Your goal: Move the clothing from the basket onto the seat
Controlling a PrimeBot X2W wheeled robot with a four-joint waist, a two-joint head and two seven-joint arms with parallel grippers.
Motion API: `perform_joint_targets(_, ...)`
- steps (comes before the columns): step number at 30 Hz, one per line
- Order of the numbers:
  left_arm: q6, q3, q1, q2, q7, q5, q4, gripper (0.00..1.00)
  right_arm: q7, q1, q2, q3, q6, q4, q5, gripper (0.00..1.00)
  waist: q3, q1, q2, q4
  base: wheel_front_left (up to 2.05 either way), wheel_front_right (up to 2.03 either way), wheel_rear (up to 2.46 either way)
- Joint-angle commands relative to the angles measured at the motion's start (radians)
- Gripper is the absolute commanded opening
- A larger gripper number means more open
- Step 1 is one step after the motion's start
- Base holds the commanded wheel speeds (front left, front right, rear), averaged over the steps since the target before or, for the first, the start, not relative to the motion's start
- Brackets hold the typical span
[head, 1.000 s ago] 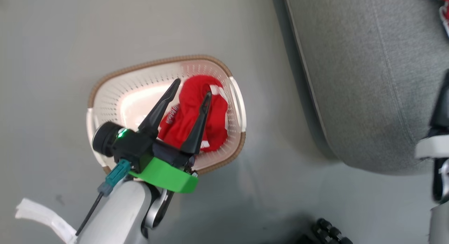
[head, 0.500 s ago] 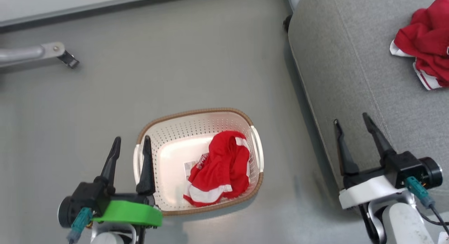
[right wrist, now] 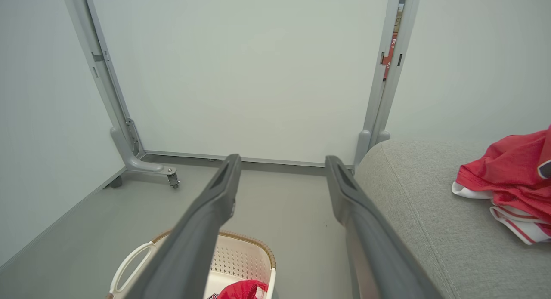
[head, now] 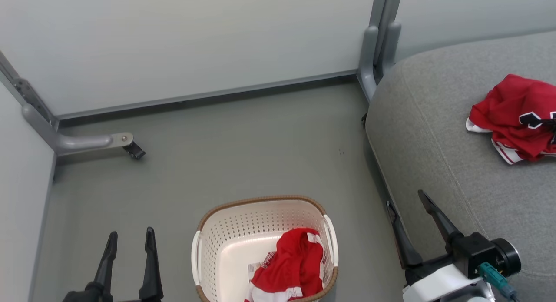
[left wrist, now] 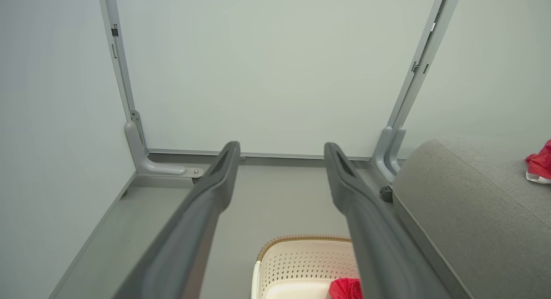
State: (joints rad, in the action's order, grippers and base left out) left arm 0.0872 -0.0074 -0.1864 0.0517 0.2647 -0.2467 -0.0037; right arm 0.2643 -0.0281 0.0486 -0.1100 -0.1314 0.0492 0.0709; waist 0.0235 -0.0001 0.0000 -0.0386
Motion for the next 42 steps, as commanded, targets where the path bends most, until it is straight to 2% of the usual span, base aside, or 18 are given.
perform_joint_targets(1,0.006,0.001,-0.028,-0.001,-0.001,0.009,0.000,1.00,0.000,-0.025,0.004,-0.004,0.001,0.000,0.002,1.00,-0.074,0.0001,0.0000,0.008,0.00,0.00,0.00)
perform_joint_targets(2,0.007,-0.001,-0.041,-0.001,-0.001,0.034,0.003,1.00,0.000,-0.037,0.003,-0.006,0.001,0.002,-0.002,1.00,-0.083,0.0001,0.0000,0.006,0.00,0.00,0.00)
perform_joint_targets(12,-0.026,-0.017,-0.130,-0.001,-0.001,0.016,-0.006,1.00,0.000,-0.115,0.004,-0.007,0.001,0.004,-0.010,1.00,-0.135,0.0001,0.0000,-0.010,0.00,0.00,0.00)
perform_joint_targets(23,-0.034,-0.017,-0.159,-0.001,-0.001,0.004,0.007,1.00,0.000,-0.130,0.004,-0.013,0.001,0.011,-0.008,1.00,-0.167,0.0001,0.0000,-0.029,0.00,0.00,0.00)
perform_joint_targets(37,-0.051,-0.026,-0.162,-0.001,-0.001,-0.007,0.003,1.00,0.000,-0.142,0.003,-0.005,0.001,0.007,-0.006,1.00,-0.157,0.0001,0.0000,-0.033,0.00,0.00,0.00)
perform_joint_targets(42,-0.043,-0.030,-0.161,-0.001,-0.001,-0.005,0.012,1.00,0.000,-0.141,0.003,-0.006,0.001,0.005,-0.001,1.00,-0.145,0.0001,0.0000,-0.033,0.00,0.00,0.00)
